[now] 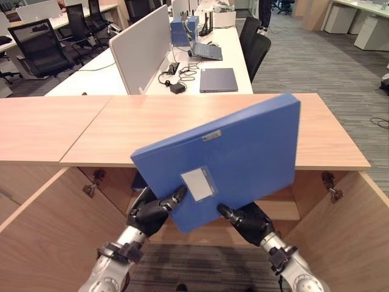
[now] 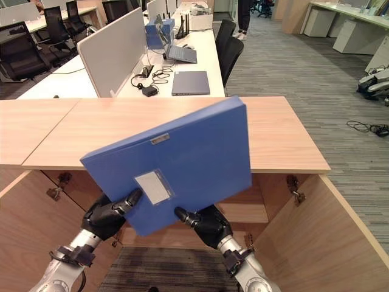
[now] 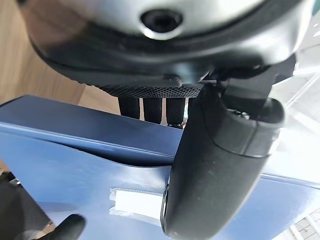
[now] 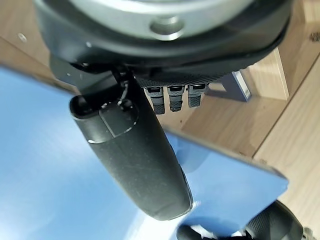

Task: Put the empty folder in the office cabinet

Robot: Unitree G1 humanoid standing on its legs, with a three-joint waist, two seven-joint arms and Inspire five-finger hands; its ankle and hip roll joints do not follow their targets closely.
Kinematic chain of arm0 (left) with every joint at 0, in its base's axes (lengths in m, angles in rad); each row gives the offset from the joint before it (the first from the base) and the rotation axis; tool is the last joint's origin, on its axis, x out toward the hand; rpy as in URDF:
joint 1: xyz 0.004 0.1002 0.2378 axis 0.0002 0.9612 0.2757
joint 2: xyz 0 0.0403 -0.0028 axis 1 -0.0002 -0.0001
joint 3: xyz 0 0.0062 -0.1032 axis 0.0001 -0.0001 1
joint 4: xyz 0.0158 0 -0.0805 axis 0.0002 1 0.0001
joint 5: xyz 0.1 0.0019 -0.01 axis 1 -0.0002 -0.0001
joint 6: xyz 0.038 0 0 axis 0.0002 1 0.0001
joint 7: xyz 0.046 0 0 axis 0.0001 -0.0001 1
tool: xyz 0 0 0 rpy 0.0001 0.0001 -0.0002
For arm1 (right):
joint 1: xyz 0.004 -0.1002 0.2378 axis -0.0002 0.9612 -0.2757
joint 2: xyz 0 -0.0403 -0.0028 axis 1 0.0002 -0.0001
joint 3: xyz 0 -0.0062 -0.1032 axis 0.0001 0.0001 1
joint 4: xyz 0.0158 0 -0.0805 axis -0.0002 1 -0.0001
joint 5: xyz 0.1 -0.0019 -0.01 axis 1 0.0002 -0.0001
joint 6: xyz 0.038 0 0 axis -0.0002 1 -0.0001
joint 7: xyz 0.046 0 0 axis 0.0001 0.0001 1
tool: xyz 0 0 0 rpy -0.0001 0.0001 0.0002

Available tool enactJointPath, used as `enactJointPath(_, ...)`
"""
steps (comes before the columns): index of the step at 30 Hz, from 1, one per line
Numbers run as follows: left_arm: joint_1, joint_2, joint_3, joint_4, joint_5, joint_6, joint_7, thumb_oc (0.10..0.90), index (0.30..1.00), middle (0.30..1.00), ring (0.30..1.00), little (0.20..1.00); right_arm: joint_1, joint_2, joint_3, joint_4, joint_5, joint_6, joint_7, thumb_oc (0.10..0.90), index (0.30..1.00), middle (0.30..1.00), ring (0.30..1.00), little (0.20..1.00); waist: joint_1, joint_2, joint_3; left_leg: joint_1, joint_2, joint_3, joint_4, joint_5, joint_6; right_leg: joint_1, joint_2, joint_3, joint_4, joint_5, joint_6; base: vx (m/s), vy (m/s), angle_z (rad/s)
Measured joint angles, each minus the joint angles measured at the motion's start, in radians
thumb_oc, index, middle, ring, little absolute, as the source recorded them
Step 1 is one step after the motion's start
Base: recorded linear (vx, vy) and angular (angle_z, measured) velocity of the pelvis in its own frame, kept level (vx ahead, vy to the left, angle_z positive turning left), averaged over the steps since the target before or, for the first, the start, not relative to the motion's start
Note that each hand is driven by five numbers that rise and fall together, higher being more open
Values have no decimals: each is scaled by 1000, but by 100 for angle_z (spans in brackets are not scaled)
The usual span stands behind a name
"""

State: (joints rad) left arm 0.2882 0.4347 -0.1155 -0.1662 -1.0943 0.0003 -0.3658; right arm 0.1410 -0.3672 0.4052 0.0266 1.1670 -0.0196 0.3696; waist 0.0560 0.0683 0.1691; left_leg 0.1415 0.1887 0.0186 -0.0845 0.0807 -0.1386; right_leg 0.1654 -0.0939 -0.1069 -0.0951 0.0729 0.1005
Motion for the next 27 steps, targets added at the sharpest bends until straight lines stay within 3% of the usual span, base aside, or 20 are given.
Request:
enactJointPath(4,-3,-49,-41,1,-41,-6,9,400,300,300,300,300,-39,25,22,-14,34,-20,-6,800,900,900,900,900,-1,0,0,0,1,1,0,1,1,0,1,1,0,0,0,0,0,0)
enactJointPath(27,-23,-49,-68,85,-84,4,6,400,300,300,300,300,-110,30,49,-14,73,-76,-122,800,900,900,900,900,4,11,-1,0,1,2,0,1,3,-3,1,1,0,3,4,0,0,0)
